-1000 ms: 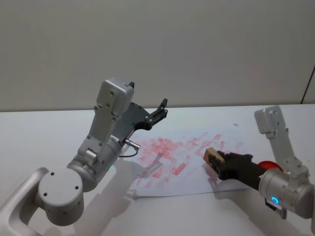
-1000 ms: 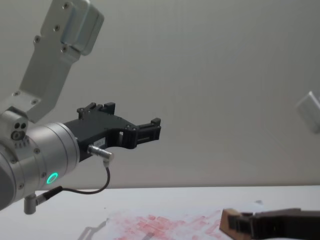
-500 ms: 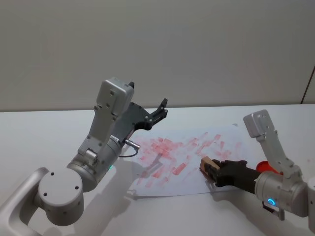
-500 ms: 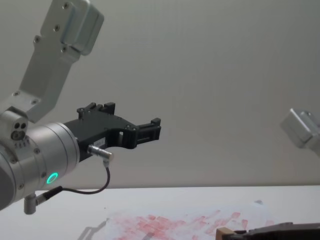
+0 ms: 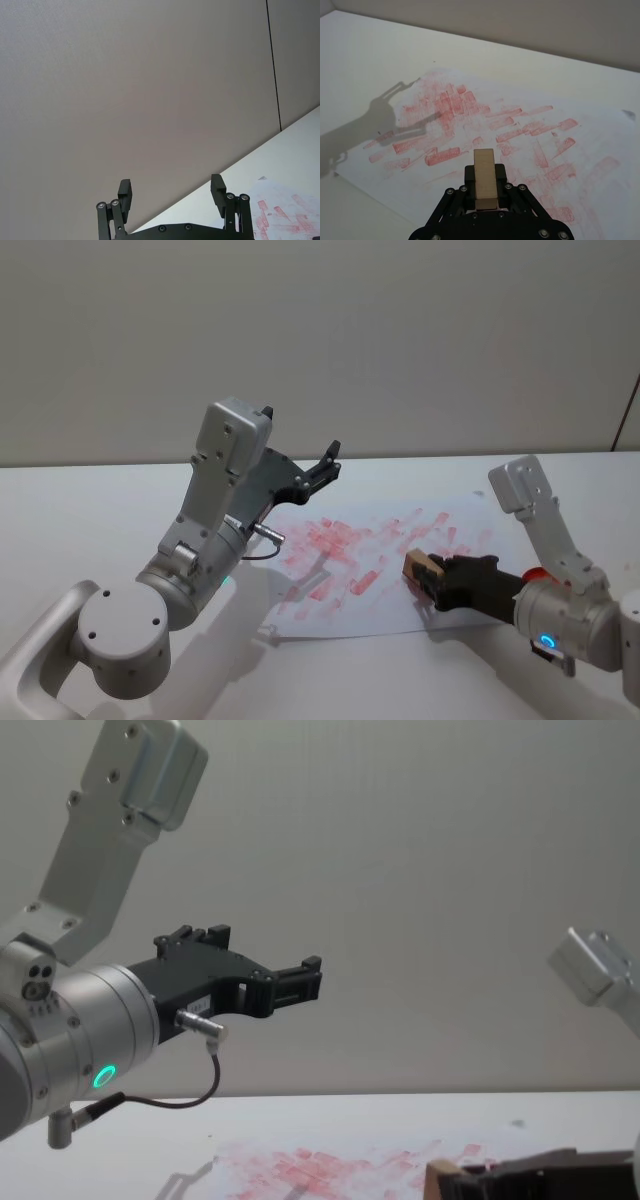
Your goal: Use the one hand to pick up the stamp and affix it onto the A4 paper.
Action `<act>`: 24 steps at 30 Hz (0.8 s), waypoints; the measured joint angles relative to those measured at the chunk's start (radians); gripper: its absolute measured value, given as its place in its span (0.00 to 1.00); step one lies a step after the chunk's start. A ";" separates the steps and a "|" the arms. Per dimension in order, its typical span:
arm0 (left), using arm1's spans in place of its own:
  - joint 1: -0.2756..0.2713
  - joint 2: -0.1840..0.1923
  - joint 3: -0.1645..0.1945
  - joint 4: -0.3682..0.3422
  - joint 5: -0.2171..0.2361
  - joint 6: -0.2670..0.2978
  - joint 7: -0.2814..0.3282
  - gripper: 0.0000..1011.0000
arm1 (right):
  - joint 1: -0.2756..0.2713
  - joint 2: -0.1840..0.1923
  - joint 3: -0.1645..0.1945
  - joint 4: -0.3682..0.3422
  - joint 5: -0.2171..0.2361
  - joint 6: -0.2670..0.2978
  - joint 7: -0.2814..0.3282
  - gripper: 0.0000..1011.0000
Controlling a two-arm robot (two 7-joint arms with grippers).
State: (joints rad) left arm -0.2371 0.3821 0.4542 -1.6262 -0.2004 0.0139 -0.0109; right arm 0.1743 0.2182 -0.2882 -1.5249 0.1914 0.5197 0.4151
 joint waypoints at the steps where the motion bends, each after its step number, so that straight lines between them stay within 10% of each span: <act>1: 0.000 0.000 0.000 0.000 0.000 0.000 0.000 0.99 | 0.001 0.000 0.000 0.000 0.000 -0.005 0.000 0.21; 24: 0.000 0.000 0.000 0.000 0.000 0.000 0.000 0.99 | -0.059 0.043 0.040 -0.137 0.058 -0.121 -0.147 0.21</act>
State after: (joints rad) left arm -0.2371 0.3821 0.4542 -1.6262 -0.2004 0.0139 -0.0109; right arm 0.1158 0.2610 -0.2479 -1.6620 0.2497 0.3990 0.2677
